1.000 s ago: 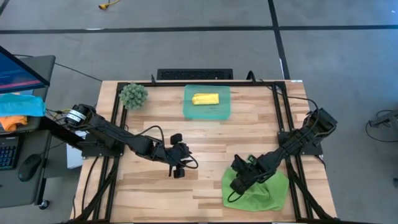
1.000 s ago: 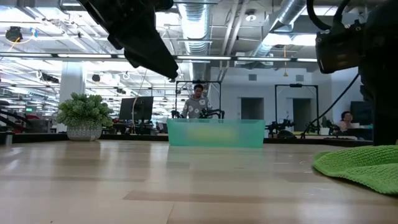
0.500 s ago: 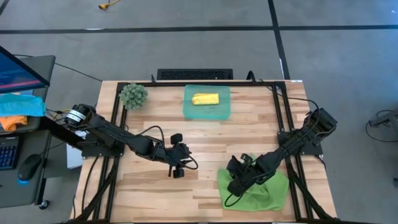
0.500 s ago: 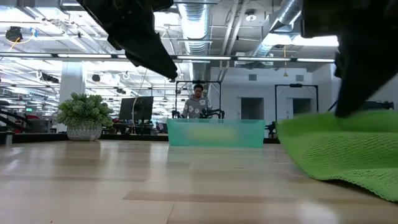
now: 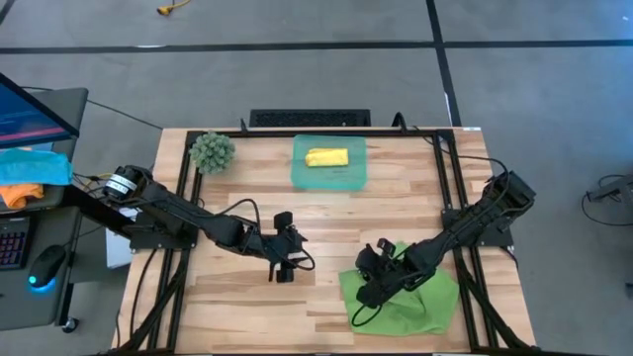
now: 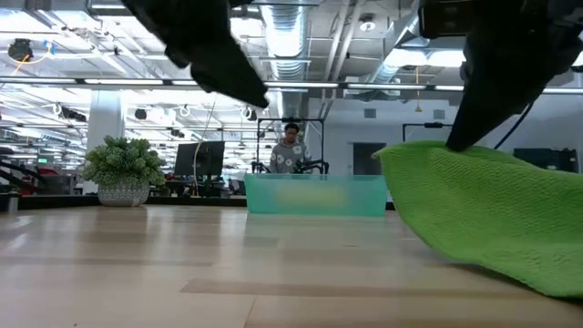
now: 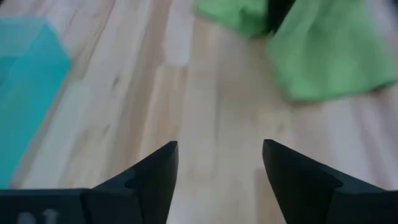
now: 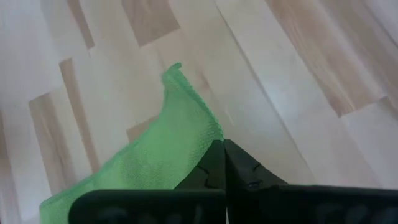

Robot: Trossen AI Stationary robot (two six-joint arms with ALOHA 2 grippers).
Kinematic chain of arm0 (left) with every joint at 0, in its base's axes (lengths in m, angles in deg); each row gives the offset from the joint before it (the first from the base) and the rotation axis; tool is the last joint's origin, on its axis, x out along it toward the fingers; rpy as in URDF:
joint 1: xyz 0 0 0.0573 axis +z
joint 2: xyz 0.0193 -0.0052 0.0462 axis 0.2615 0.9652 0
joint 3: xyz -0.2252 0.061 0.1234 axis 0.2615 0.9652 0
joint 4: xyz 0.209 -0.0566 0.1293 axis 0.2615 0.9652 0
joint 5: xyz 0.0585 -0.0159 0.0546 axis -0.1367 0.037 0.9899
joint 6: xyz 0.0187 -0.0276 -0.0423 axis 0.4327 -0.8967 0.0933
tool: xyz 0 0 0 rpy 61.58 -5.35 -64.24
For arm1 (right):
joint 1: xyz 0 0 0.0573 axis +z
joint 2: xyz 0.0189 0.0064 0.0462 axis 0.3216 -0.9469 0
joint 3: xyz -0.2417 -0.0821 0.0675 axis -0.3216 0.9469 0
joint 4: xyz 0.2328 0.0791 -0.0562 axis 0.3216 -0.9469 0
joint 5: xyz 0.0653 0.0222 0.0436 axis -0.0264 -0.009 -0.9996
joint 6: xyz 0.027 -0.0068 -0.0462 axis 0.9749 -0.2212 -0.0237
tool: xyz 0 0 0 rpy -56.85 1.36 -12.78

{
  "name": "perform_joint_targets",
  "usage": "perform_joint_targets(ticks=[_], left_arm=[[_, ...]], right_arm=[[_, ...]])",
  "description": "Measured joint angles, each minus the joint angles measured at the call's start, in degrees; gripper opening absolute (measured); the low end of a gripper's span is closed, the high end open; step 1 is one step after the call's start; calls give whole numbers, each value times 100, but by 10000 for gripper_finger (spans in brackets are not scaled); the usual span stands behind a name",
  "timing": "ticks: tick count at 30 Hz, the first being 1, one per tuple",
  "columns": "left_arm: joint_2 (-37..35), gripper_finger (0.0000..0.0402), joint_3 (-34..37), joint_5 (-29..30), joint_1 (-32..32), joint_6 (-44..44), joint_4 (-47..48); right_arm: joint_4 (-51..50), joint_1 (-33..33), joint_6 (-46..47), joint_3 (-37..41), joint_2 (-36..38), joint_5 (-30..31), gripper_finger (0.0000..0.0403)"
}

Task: Roll microfiber towels into tight, uniform cylinder then place into a basket
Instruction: Fold the green microfiber cloth

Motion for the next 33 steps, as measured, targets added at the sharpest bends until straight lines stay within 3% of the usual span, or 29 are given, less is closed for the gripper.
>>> perform_joint_targets(ticks=[17,21,26,33], left_arm=[[1291,226,-8,-963,168,36,-2820],[1544,226,-4,-1069,229,-181,-3055],[1934,226,-86,-1616,280,-395,-3488],[2275,226,-307,-1536,306,-470,-3449]], right_arm=[[352,-54,-444,0,0,9,5],[415,-85,-547,0,0,36,8],[477,-96,-593,0,0,155,4],[540,-122,-595,0,0,155,5]])
